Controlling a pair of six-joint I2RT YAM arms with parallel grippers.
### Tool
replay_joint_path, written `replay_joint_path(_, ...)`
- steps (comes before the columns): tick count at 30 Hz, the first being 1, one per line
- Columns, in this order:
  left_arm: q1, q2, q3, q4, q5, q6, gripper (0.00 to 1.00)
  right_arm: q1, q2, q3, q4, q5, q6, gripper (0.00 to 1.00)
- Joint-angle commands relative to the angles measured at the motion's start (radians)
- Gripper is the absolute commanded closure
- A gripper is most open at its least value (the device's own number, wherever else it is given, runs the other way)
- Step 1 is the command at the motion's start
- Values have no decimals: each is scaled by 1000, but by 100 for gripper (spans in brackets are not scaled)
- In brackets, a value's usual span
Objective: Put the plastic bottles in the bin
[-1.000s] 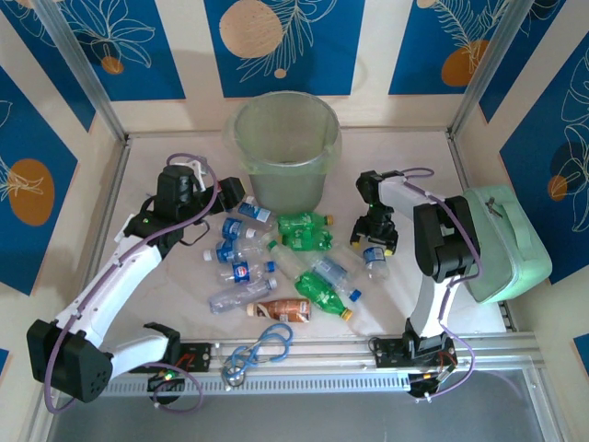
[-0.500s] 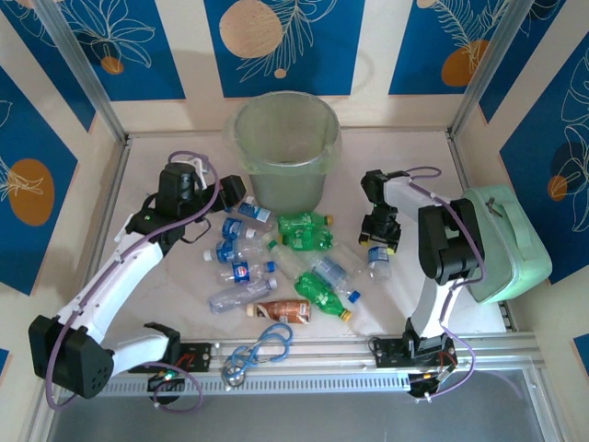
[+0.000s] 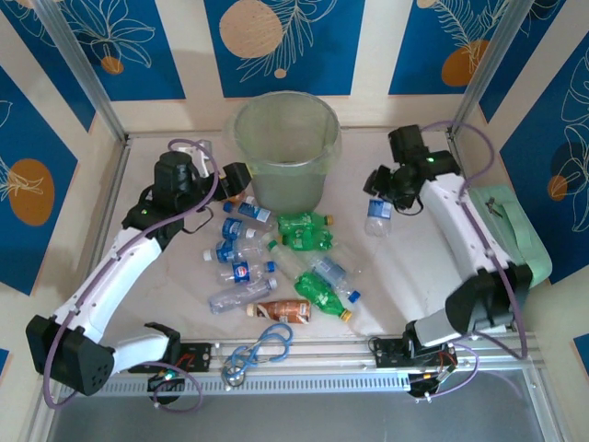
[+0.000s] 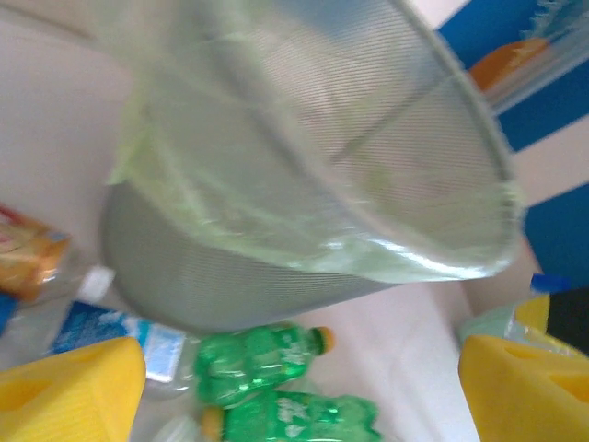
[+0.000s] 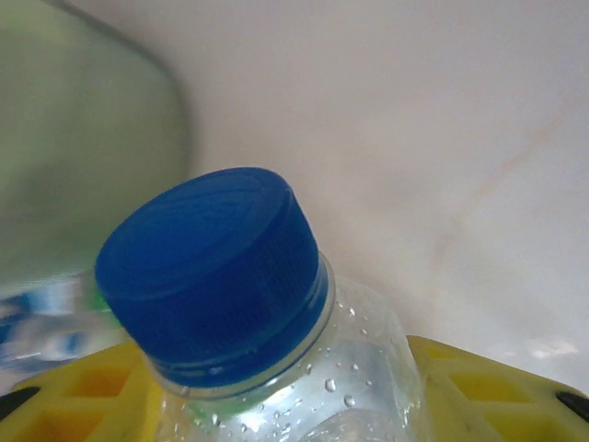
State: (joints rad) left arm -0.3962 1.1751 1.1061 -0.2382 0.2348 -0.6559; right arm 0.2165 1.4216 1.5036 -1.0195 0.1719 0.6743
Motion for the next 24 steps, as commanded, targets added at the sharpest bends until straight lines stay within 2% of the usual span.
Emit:
replay_joint_path(1,-68,26,43,182,215,-15,10,14,-83,36,124,-242,95,49)
replay_joint_path(6,-158,77,30,501,461,-140,0,39,-147,24,389,-436,251,47)
replay_joint_path(11,-171,124,0,851,565,-389,0,65,-196,-52,703,-568,414,44)
replay_joint_path(14,-179,138,-1,908,567,-440,0,73,-209,-75,835,-610,484,44)
replay_joint_path(24,-224,174,-18,959,574,-479,0,115,-201,-103,1034,-625,609,41)
